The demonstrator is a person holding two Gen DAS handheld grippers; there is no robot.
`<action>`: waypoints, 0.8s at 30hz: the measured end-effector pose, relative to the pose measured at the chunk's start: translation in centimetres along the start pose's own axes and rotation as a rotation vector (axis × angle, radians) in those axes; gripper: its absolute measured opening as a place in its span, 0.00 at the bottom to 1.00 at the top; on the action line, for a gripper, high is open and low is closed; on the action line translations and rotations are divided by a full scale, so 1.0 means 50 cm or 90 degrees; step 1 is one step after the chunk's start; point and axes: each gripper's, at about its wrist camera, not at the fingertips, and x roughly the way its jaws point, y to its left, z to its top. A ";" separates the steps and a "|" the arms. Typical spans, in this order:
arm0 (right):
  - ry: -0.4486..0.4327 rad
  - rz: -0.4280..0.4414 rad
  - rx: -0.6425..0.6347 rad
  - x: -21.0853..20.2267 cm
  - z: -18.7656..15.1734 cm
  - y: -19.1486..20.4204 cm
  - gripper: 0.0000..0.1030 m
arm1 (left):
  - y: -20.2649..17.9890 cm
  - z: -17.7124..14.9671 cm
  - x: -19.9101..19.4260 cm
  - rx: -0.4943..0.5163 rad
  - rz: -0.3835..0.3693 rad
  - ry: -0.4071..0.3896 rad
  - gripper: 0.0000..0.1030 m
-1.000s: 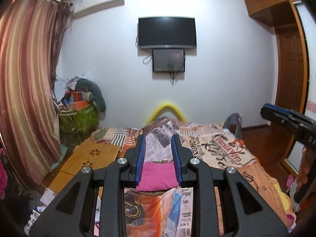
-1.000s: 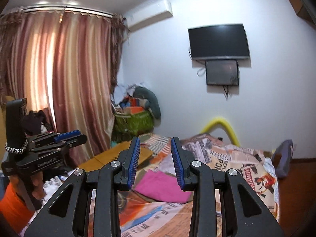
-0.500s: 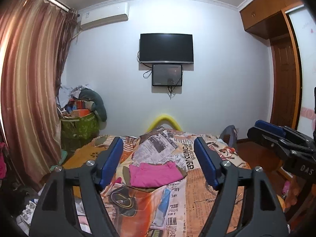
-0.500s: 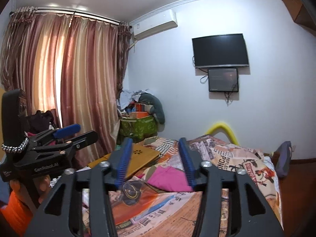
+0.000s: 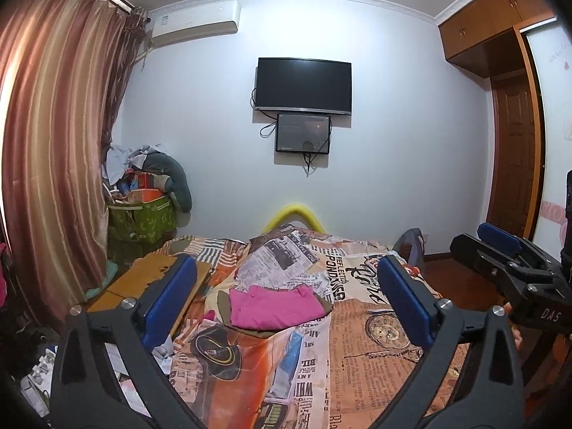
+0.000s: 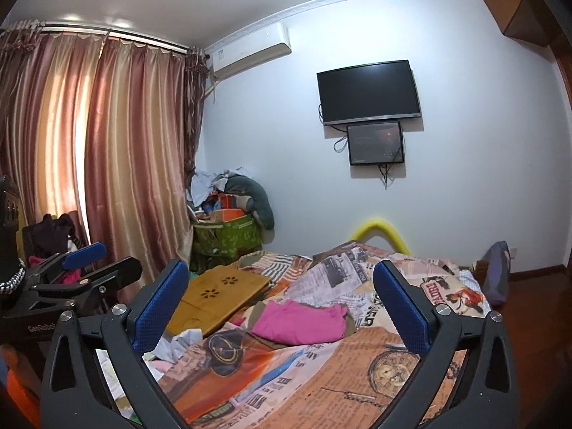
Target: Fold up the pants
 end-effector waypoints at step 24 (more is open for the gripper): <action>0.016 -0.002 0.001 -0.015 -0.012 0.013 1.00 | -0.013 -0.009 0.017 0.014 0.006 0.013 1.00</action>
